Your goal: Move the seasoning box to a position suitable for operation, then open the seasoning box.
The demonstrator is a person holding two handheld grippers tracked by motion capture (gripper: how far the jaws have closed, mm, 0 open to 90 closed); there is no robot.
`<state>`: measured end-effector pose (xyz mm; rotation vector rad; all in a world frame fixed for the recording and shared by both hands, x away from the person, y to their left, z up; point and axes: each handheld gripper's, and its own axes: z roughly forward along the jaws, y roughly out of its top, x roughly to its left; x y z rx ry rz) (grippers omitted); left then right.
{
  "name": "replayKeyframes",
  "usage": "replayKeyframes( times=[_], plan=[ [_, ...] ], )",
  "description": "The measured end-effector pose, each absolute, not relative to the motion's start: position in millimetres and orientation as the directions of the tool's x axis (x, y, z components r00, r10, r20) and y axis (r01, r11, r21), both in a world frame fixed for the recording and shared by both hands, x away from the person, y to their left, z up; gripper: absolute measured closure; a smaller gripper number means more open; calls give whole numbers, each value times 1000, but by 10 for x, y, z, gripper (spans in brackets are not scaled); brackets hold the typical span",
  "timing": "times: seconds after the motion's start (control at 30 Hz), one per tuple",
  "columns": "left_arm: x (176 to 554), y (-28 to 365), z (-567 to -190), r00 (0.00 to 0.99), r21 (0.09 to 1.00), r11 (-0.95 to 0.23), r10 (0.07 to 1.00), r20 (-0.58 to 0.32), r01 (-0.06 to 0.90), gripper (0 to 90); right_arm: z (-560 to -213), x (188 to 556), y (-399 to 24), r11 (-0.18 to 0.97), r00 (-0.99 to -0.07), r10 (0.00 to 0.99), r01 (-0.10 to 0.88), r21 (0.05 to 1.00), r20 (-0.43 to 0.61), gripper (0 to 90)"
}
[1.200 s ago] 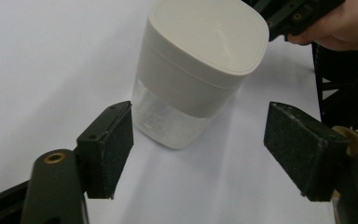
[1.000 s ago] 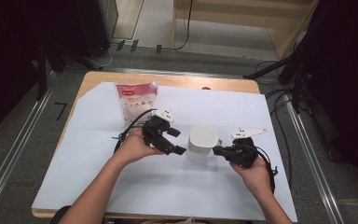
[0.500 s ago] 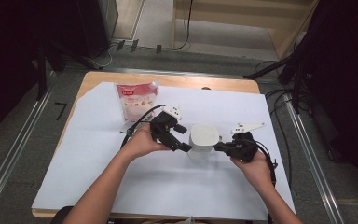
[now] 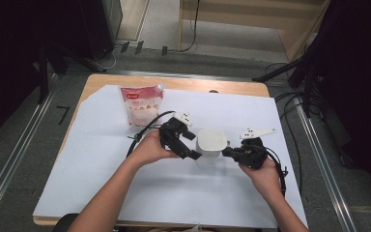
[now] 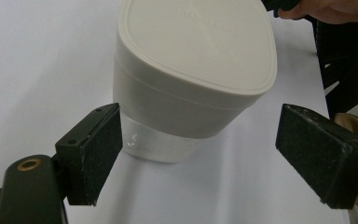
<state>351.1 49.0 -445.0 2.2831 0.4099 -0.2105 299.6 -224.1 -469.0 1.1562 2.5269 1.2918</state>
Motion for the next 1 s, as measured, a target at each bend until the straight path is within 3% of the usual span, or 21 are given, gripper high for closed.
replayKeyframes(
  times=[1.0],
  plan=[
    [3570,292,-4555,940,685,-643,241,-241,341,142,-4698,2976,-2200,358,-694,683,590,724,228,900]
  ],
)
